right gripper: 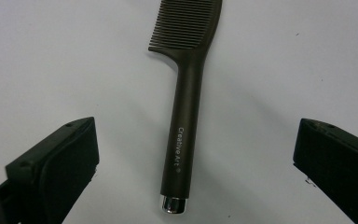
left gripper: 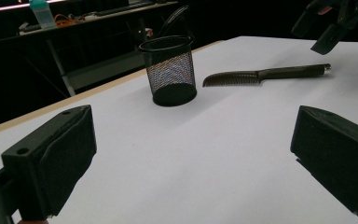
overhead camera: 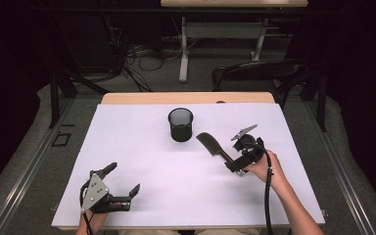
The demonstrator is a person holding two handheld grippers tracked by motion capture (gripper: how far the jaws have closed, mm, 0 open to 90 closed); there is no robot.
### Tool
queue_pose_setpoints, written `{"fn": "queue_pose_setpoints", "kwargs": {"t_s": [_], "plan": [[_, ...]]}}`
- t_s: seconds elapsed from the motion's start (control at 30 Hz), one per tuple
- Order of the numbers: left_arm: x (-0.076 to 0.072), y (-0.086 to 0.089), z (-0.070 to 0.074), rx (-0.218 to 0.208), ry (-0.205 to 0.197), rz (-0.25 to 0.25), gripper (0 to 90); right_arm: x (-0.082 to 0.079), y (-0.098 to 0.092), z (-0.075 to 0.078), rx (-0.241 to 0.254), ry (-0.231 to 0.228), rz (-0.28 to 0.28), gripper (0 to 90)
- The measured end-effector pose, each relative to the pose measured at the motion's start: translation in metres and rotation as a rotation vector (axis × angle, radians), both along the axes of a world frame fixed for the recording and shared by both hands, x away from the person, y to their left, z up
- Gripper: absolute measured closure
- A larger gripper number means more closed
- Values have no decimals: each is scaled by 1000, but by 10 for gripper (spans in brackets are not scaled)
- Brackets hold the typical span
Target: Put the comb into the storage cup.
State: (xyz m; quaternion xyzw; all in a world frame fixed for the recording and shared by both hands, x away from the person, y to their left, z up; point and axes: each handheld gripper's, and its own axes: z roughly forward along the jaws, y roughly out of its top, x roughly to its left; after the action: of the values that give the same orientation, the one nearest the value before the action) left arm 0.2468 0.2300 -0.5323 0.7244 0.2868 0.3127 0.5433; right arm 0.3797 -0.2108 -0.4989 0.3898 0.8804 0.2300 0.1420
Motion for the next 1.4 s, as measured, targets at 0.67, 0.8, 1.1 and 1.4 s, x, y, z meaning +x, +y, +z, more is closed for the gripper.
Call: {"fn": "queue_pose_setpoints", "kwargs": {"t_s": [0.67,0.8,1.1,1.4], "plan": [[1,0,0,2,2,-4,0,29,30,-2,-83,61,38,102],[2,0,-1,8,13,2,0,29,37,-1,-108,64,33,162],[2,-2,0,10,8,-9,0,34,44,-4,-149,88,42,270],[1,-1,1,-1,1,-12,0,44,48,-12,-169,142,21,475]]}}
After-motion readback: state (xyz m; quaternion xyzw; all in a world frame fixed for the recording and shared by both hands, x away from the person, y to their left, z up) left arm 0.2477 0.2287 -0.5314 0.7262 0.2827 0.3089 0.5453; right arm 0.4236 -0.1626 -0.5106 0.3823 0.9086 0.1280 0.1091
